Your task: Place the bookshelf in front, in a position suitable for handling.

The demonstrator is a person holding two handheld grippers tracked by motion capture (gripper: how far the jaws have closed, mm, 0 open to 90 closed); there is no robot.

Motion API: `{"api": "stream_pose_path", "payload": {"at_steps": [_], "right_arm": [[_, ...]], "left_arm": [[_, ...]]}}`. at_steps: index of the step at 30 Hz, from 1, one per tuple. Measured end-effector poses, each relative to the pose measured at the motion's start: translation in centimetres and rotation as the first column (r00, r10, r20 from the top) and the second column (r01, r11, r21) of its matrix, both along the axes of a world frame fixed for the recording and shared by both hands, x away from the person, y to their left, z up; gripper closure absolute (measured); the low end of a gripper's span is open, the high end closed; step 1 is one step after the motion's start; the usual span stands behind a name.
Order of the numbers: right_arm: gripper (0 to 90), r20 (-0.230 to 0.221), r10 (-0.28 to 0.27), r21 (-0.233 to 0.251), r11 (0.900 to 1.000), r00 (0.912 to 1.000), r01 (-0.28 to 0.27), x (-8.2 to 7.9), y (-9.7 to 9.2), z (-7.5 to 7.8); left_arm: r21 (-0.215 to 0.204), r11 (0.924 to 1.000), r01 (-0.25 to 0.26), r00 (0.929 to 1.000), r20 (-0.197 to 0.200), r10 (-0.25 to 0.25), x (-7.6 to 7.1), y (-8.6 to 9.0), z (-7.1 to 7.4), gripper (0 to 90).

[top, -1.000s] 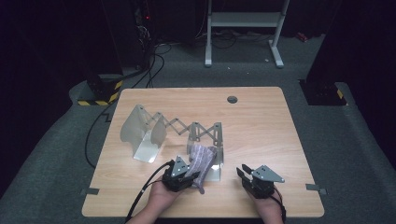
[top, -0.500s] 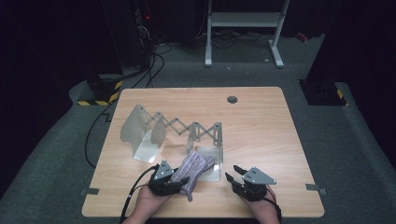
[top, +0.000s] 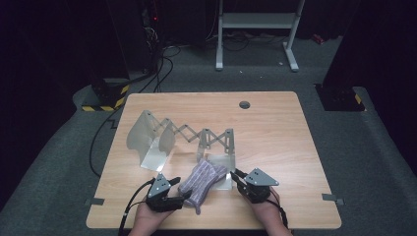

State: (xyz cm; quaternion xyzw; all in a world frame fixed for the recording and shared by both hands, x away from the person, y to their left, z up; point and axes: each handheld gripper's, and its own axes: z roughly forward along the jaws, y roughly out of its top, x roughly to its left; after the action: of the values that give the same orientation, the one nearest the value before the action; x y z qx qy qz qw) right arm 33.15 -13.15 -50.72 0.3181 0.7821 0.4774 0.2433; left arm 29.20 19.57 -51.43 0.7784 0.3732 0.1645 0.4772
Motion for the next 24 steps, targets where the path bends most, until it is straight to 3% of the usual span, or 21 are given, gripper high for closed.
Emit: {"api": "stream_pose_path", "payload": {"at_steps": [6,15,20,24], "right_arm": [[81.2,-0.020,-0.066,0.003,0.9978,0.9976,0.066,2.1,1.0,0.1],[82.7,-0.037,-0.153,0.012,0.9881,0.9876,0.153,5.5,1.4,0.1],[78.8,-0.042,-0.165,0.015,0.9861,0.9854,0.166,6.1,1.3,0.2],[71.1,-0.033,-0.153,0.031,0.9876,0.9877,0.154,5.3,0.8,0.5]], "left_arm": [[-0.015,0.9987,-0.048,0.9987,-0.019,0.048,-0.7,1.5,-0.4,37.6],[0.012,0.9936,-0.113,0.9933,-0.023,0.113,-1.5,3.0,-0.7,48.6],[0.048,0.9864,-0.157,0.9872,-0.020,0.158,-1.3,3.3,-0.8,51.3],[0.070,0.9788,-0.193,0.9806,-0.024,0.195,-0.7,3.2,-0.9,51.4]]}}
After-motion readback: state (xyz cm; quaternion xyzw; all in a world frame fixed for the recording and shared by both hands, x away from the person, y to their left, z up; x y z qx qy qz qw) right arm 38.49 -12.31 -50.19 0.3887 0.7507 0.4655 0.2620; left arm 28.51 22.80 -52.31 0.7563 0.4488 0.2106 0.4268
